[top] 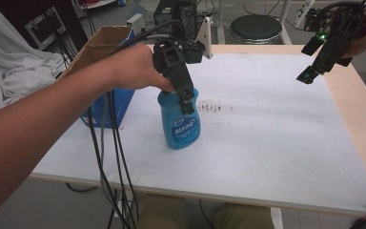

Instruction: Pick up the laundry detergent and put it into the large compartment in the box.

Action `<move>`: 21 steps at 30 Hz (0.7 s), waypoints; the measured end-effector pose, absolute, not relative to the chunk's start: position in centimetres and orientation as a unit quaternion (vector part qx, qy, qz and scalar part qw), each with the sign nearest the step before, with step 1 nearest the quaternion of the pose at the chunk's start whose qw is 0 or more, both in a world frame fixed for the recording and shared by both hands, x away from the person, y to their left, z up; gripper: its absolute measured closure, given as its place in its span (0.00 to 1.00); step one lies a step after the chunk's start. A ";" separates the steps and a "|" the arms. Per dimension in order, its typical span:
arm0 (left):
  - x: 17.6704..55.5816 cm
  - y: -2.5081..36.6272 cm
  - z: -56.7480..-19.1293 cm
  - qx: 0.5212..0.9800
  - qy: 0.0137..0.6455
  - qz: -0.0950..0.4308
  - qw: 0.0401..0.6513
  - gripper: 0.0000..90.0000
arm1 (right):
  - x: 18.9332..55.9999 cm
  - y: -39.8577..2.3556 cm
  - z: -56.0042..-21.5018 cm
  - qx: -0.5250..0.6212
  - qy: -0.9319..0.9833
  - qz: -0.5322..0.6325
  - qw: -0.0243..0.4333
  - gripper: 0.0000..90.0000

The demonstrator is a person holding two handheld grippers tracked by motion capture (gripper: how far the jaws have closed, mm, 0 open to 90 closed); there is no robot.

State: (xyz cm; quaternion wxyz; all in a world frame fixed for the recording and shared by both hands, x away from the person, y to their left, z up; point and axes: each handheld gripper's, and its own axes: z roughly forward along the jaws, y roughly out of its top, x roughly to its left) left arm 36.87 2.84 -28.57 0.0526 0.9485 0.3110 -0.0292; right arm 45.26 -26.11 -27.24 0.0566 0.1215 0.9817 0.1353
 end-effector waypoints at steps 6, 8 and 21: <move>36.9 2.8 -28.6 0.948 0.313 -0.031 0.053 0.31 | 45.3 -26.1 -27.2 0.122 0.981 0.137 0.056 0.03; 36.9 2.8 -28.6 0.948 0.312 -0.031 0.052 0.31 | 45.3 -26.1 -27.2 0.121 0.982 0.137 0.056 0.03; 36.9 2.9 -28.4 0.948 0.312 -0.030 0.056 0.41 | 45.4 -26.2 -27.2 0.125 0.981 0.139 0.057 0.03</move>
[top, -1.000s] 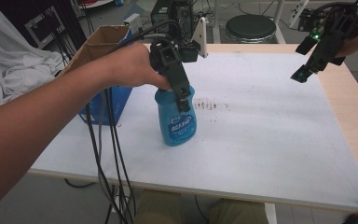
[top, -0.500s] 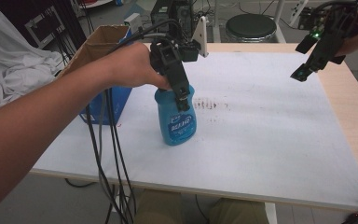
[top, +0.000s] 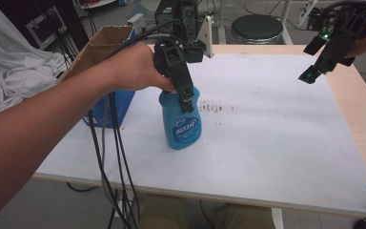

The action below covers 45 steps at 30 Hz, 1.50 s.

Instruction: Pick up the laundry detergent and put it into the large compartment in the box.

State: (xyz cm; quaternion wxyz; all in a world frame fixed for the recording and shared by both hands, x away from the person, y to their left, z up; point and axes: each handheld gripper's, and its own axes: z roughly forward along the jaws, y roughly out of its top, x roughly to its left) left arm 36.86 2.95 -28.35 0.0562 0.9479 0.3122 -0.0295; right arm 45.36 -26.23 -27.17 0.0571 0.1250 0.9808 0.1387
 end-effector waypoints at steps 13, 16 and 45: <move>37.0 5.4 -20.7 0.946 0.315 -0.011 0.075 0.41 | 45.7 -26.5 -27.2 0.130 0.980 0.143 0.055 0.03; 37.1 6.4 -18.7 0.944 0.319 -0.005 0.081 0.41 | 45.8 -26.4 -27.2 0.132 0.979 0.142 0.055 0.03; 38.4 16.1 -8.2 0.947 0.300 0.007 0.112 0.41 | 46.5 -26.4 -26.9 0.140 0.977 0.148 0.057 0.03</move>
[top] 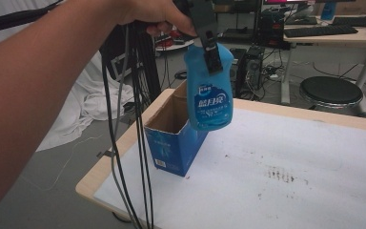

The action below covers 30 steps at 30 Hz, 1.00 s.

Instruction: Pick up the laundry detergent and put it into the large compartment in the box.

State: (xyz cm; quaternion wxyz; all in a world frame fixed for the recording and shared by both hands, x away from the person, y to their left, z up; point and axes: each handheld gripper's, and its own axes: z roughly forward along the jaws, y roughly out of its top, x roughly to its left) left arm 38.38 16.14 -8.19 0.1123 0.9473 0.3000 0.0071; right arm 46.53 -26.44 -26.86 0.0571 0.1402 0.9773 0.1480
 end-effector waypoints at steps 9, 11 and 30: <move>38.6 19.2 -7.6 0.949 0.296 0.022 0.105 0.41 | 46.7 -26.2 -26.7 0.141 0.978 0.147 0.056 0.03; 38.8 19.8 -7.5 0.948 0.298 0.023 0.106 0.41 | 46.8 -26.1 -26.8 0.142 0.978 0.144 0.055 0.03; 40.8 23.6 -9.2 0.947 0.308 0.031 0.084 0.41 | 47.5 -26.1 -27.4 0.153 0.978 0.133 0.049 0.03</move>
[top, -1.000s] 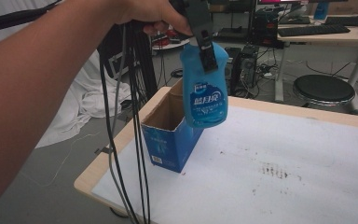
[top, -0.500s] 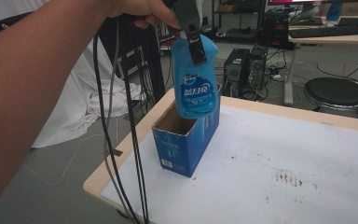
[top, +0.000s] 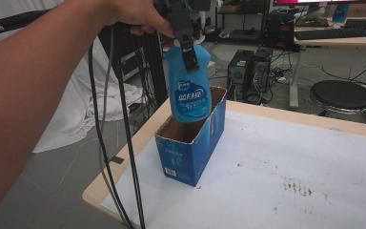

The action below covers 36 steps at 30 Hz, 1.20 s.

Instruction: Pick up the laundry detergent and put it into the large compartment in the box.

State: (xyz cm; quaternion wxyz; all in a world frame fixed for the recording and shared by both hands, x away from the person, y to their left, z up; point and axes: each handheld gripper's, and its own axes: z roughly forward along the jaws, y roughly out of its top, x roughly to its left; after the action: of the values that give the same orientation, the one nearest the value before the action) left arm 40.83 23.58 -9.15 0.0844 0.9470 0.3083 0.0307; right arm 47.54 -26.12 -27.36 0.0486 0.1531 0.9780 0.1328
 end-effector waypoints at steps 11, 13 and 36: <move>42.0 24.9 -11.6 0.948 0.309 0.026 0.076 0.42 | 47.9 -26.2 -27.7 0.157 0.978 0.128 0.048 0.03; 42.1 25.0 -12.3 0.948 0.309 0.025 0.074 0.41 | 47.9 -26.3 -27.6 0.159 0.978 0.129 0.049 0.03; 43.2 24.6 -21.8 0.957 0.285 0.022 0.044 0.41 | 48.1 -25.9 -28.6 0.159 0.979 0.118 0.041 0.03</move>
State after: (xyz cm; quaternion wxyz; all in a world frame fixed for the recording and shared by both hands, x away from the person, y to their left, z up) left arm 43.16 24.64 -21.83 0.0441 0.9571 0.2855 0.0220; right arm 48.05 -25.87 -28.62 0.0413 0.1594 0.9793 0.1179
